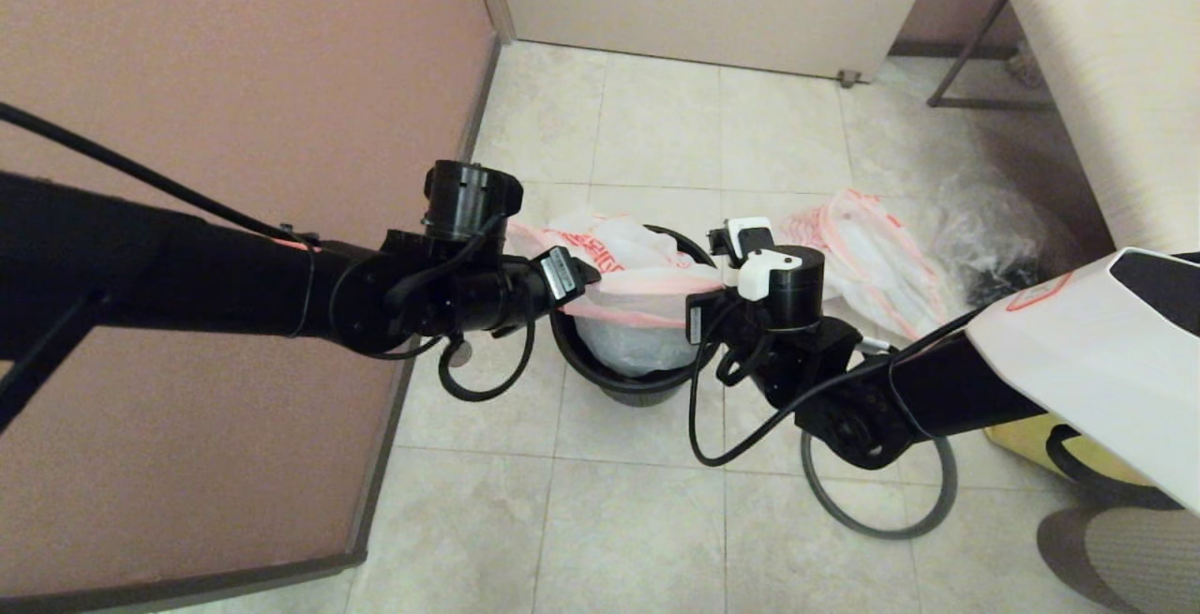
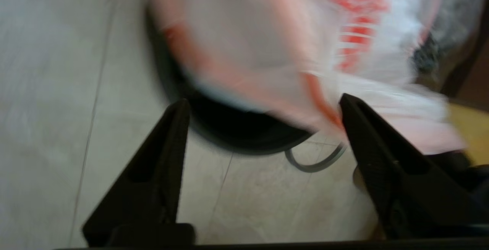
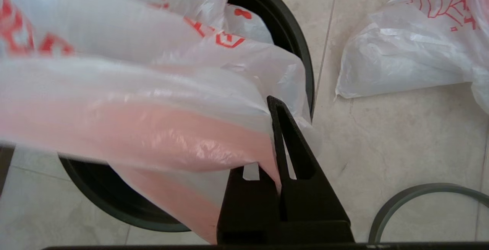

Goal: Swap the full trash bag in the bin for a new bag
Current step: Put the new garbage bag on the trash can

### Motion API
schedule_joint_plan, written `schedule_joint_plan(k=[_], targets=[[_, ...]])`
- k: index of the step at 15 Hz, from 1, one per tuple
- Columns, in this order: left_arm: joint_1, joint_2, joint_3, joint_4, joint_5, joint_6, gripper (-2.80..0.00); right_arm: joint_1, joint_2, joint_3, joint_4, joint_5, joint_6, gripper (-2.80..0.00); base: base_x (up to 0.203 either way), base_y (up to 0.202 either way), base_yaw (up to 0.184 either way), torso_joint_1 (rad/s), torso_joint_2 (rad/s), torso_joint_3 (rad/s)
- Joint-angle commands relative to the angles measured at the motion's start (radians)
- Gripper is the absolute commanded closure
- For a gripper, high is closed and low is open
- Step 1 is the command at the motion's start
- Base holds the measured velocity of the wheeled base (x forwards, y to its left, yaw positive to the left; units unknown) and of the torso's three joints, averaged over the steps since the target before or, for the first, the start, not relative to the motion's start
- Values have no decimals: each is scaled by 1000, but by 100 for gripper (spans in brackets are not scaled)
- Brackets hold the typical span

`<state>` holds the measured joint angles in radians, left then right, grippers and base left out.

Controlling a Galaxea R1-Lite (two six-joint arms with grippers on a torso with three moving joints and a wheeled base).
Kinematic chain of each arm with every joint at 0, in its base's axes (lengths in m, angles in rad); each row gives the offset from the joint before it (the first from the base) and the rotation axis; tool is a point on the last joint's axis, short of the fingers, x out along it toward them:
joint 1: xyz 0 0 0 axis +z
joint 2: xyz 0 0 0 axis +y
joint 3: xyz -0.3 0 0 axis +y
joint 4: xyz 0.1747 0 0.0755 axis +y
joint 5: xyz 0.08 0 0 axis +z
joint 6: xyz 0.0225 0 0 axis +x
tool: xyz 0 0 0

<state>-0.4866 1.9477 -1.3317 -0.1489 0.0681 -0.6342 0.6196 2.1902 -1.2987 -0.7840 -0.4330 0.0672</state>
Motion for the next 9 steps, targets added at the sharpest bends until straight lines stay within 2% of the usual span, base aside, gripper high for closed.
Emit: schedule_joint_plan(k=[1,3,4,9], targets=[[26,-48,96,-36,2,-36,-280,-3,-1,-2,-4,-3,0,0,0,0,0,0,0,0],[47,-66,193,-167,2,-56,-280,-11,-3,-2,-4,-3,0,0,0,0,0,0,0,0],[50,-66,224,-198,2,-62,-280,-12,-5,-1,-4,-3,0,0,0,0,0,0,0,0],[57,-102,329,-215,0,-85,-280,-11,-15,1,-2,-4,22,0,0,0,0,0,0,0]])
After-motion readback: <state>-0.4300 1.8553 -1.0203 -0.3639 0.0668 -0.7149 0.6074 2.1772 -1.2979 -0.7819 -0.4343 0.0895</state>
